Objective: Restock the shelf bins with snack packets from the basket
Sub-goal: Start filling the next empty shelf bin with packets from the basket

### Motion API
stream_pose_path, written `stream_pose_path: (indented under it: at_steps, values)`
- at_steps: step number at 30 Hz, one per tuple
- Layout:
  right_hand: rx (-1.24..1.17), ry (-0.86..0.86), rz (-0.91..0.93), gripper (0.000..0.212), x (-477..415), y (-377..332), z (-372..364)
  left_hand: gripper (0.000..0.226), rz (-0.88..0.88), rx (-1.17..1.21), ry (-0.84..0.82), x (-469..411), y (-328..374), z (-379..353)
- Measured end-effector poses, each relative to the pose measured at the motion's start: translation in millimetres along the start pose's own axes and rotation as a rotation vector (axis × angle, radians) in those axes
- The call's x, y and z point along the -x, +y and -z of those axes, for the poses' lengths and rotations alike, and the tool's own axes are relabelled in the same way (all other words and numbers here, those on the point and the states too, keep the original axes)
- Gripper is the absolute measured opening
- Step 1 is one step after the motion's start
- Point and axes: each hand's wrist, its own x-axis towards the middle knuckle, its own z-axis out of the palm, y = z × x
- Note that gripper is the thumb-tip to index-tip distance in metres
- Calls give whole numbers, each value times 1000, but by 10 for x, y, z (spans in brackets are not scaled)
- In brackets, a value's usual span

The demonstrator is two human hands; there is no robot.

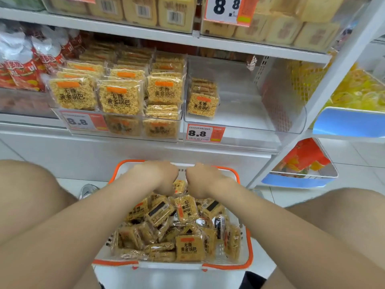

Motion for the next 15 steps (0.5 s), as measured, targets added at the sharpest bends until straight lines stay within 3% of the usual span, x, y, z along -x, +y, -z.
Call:
stream_pose_path:
  at_steps: [2,5,8,12,15]
  values:
    - [58,-112,7,12,-64,-4,-240,32,-39,-4,-50,-64,14,-41]
    - [120,-200,39,42,-180,28,-567,24,-51,-16,-70,-138,31,-58]
    - [182,-175,102,51,-311,93,-858,31,-58,-14,-64,-182,23,-56]
    - [161,-194,124,91,-481,204,-1142,32,-56,12,-55,-239,-18,-68]
    - [129,-214,122,102,-499,227,-1241,34,-65,15,-52,-264,-21,-66]
